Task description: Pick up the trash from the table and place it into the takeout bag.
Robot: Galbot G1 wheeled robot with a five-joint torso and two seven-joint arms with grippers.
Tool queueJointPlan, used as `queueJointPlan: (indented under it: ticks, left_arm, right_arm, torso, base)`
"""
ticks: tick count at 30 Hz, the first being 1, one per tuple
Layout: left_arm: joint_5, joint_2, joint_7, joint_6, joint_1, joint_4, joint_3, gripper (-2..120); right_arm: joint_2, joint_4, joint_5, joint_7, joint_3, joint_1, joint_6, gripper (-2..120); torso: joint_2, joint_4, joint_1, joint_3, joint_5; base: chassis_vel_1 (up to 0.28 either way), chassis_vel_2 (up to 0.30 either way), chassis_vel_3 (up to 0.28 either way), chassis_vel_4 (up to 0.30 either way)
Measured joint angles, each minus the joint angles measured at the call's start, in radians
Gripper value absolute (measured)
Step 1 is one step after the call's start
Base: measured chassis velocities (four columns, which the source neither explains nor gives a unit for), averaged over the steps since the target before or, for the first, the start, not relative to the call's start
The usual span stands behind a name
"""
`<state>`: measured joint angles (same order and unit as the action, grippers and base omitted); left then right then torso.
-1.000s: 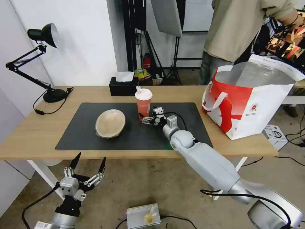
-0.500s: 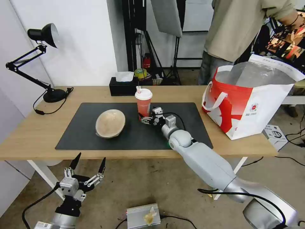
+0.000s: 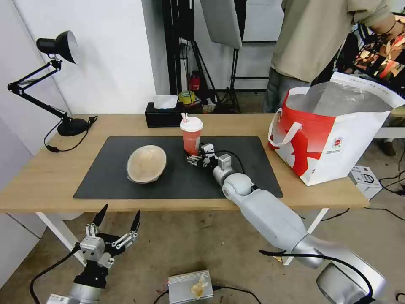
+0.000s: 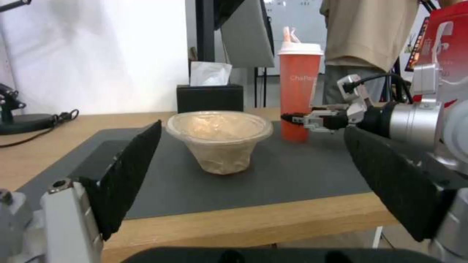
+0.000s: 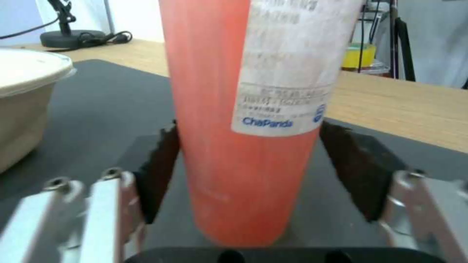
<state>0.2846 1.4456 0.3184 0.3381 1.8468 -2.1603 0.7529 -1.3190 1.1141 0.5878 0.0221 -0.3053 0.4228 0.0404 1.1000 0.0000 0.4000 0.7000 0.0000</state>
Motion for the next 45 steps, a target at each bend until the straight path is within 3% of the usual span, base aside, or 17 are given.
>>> queueJointPlan:
  ticks: [7,22,32,45]
  left_arm:
    - [0.000,-0.002,0.000,0.000,0.000,0.002,0.002,100]
    - [0.003,-0.003,0.002,0.000,-0.008,0.010,0.004,100]
    - [0.012,-0.012,0.002,0.000,-0.010,0.009,0.008,100]
    - [0.039,-0.046,0.005,0.000,-0.011,0.004,0.023,100]
  right_arm:
    - [-0.019,-0.026,0.003,0.013,0.012,-0.003,0.010,43]
    - [-0.009,-0.030,0.015,0.017,0.020,-0.012,0.021,6]
    - [0.035,0.032,0.046,-0.008,0.006,-0.026,0.017,6]
    - [0.205,0.280,0.163,-0.069,-0.060,-0.089,-0.043,6]
  torso:
    - [0.000,0.0000,0.000,0.000,-0.0001]
    - [0.000,-0.0001,0.000,0.000,0.0000]
    - [0.000,0.0000,0.000,0.000,0.0001]
    - [0.000,0.0000,0.000,0.000,0.0000]
  base:
    - [0.000,0.000,0.000,0.000]
    - [0.000,0.000,0.000,0.000]
    - [0.000,0.000,0.000,0.000]
    - [0.000,0.000,0.000,0.000]
